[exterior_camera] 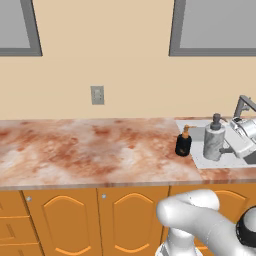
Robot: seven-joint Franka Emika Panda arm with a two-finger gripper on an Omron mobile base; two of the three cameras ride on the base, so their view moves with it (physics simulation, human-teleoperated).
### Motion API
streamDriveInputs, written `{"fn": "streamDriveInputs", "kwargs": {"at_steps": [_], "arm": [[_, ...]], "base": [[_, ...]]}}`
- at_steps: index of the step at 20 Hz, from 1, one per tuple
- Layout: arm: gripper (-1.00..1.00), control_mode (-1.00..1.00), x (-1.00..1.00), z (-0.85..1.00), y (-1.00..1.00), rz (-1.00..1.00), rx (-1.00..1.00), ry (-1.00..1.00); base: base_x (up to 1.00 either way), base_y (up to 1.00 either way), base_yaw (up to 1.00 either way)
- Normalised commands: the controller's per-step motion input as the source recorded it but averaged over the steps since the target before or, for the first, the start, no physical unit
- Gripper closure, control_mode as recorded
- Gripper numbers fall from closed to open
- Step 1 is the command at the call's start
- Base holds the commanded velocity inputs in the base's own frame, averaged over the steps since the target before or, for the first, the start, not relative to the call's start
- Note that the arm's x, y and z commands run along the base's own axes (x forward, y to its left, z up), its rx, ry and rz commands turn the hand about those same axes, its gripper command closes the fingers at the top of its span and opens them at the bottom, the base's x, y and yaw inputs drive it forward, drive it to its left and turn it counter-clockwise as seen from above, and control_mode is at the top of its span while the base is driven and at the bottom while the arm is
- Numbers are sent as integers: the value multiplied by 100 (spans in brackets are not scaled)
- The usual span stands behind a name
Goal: Locate and retrieve the soap dispenser and soap dispenser from the cabinet. Place them next to the sink.
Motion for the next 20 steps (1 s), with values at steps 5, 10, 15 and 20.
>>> {"fn": "streamDriveInputs", "kwargs": {"at_steps": [5, 10, 15, 20], "arm": [[100, -100, 5, -12, -12, -3, -1, 0], [100, -100, 1, -18, 4, -36, 0, -14], [100, -100, 8, -41, -1, -39, 0, -9], [100, -100, 26, -23, 8, -4, 2, 5]], "base": [[0, 0, 0], [0, 0, 0], [0, 0, 0], [0, 0, 0]]}}
